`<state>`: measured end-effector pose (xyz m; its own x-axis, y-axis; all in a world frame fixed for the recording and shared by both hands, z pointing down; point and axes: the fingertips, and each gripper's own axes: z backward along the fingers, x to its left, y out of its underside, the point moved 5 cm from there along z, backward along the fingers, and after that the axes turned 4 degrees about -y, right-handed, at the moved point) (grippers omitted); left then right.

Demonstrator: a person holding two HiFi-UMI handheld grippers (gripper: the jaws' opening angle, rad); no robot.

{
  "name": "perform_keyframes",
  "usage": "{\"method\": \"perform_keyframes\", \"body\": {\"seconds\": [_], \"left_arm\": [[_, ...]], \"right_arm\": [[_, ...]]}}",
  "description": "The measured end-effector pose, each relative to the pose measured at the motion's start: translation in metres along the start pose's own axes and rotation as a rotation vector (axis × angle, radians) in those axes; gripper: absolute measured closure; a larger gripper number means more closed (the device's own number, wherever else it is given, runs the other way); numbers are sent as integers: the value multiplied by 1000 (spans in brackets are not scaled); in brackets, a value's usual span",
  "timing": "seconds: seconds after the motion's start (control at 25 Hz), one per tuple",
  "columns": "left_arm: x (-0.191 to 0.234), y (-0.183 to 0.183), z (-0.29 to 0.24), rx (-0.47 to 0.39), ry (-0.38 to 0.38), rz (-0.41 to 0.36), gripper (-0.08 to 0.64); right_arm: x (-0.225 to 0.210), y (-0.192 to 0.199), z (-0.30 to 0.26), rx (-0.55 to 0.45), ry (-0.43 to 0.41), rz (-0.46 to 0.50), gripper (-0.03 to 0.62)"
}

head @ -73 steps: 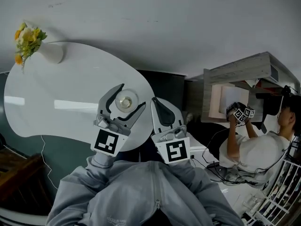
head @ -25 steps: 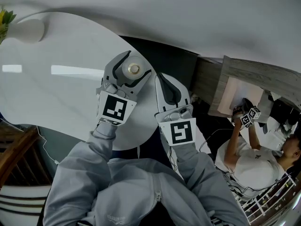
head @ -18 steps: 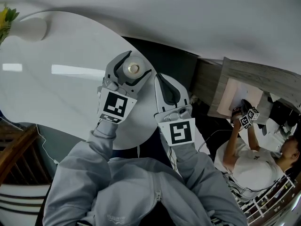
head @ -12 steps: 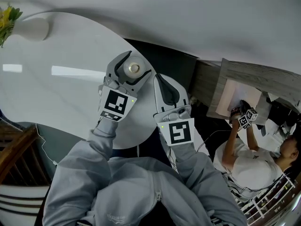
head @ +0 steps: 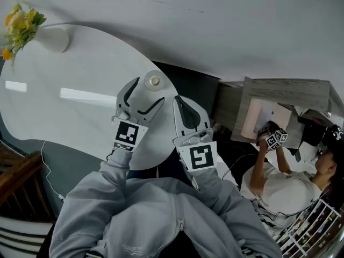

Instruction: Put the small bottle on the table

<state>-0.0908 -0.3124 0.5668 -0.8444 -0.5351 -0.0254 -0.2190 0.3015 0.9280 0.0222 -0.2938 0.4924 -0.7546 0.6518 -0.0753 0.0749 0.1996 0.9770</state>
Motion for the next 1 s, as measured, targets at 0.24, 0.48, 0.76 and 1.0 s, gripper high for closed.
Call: {"method": "perform_keyframes", "body": {"seconds": [0.24, 0.48, 0.76, 1.0], "left_arm": [[-2, -47, 53, -128, -98, -4, 317], [-3, -99, 95, -197, -174, -41, 515], [-8, -144, 139, -211, -215, -9, 552], [-18, -179, 176, -262, -268, -1, 552]], "right_arm": [[24, -35, 12, -47, -27, 63, 565], [48, -77, 25, -109, -41, 111, 566], [57, -119, 49, -114, 22, 169, 566], [61, -148, 77, -138, 86, 142, 566]]}}
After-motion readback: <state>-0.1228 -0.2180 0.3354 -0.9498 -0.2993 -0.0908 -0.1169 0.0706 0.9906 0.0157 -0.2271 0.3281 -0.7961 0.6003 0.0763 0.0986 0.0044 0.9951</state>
